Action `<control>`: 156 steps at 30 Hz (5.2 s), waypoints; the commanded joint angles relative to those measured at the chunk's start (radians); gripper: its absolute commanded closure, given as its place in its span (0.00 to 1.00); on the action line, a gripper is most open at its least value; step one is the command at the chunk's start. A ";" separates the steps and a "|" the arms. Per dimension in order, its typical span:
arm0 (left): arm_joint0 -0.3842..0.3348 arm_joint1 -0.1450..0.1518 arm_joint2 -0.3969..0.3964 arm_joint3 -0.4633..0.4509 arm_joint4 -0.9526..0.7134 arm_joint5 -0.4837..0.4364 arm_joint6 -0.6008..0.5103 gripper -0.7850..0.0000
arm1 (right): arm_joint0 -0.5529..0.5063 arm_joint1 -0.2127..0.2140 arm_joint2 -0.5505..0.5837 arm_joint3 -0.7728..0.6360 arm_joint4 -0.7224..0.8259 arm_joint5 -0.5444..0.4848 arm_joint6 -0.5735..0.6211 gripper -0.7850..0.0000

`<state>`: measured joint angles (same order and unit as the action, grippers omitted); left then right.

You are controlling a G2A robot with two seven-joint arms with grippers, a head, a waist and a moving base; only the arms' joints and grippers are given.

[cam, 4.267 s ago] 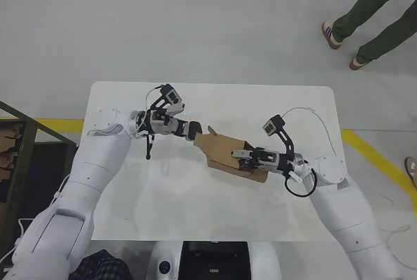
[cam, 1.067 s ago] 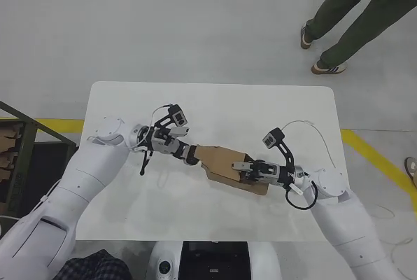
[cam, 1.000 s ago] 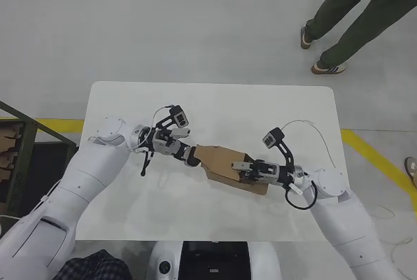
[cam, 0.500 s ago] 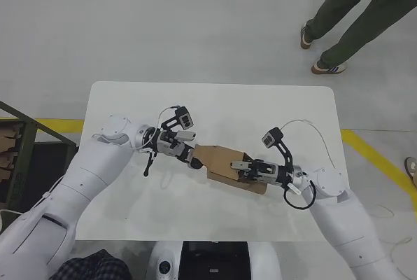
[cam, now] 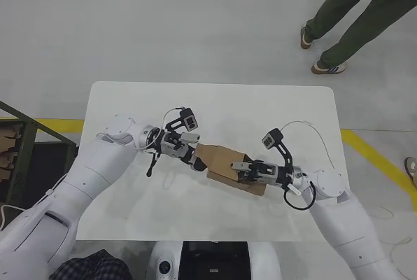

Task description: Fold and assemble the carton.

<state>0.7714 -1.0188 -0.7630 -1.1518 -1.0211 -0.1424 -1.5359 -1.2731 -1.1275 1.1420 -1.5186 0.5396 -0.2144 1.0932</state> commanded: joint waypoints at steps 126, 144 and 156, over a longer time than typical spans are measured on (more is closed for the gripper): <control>-0.036 -0.020 -0.011 0.030 0.499 0.075 0.087 0.00 | 0.005 0.013 0.013 -0.013 0.101 -0.007 0.033 1.00; -0.045 -0.043 0.008 0.046 0.511 0.075 0.079 0.00 | 0.007 0.012 0.016 -0.019 0.110 -0.006 0.029 1.00; -0.061 -0.064 0.025 0.053 0.507 0.068 0.077 0.00 | 0.015 0.008 0.003 -0.007 0.130 -0.006 0.052 1.00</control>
<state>0.7110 -1.0816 -0.7392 -1.1001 -0.5139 -0.0744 -1.4580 -1.2588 -1.1189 1.1452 -1.5270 0.6692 -0.2196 1.1448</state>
